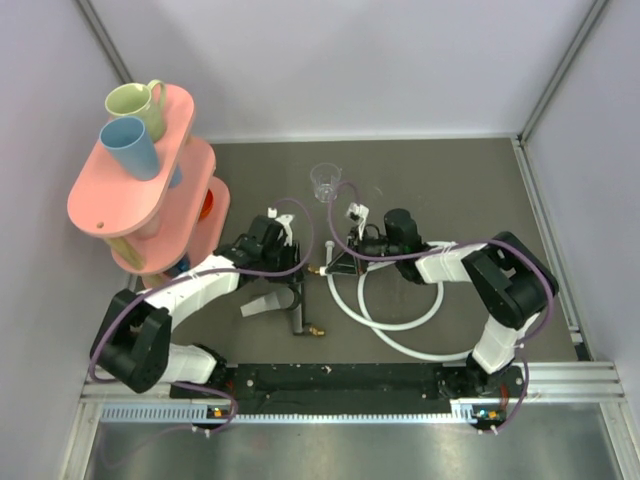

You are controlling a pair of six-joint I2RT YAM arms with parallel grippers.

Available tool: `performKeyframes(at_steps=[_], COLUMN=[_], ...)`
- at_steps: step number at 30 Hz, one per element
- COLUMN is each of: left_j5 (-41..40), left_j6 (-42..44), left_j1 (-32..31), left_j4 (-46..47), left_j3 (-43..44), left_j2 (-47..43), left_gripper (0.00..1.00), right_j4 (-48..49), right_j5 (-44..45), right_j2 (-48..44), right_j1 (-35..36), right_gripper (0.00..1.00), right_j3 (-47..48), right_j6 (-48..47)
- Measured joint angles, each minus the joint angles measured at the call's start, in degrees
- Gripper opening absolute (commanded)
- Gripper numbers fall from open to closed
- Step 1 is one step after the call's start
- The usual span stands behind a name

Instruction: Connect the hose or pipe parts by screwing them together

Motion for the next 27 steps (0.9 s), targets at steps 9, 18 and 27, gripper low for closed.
performKeyframes(at_steps=[9,18,27], left_j5=[-1.49,5.77,7.02], left_j6=[-0.83,-3.30,-3.43], left_j1=[0.04,-3.21,-2.67], left_j4=[3.45,10.99,12.39], left_j3=[-3.04,-3.52,-3.52], left_j2=[-3.89,-4.13,-4.13], left_gripper=[0.00,0.00,0.00], right_j4=[8.50,13.75,13.33], right_j5=[-1.03,1.90,4.55], right_j2=[2.19,2.23,1.99], right_j1=[-1.11,0.74,-0.90], right_gripper=[0.00,0.00,0.06], right_j3=[-0.37,0.72,0.70], right_j6=[13.11,19.85,23.45])
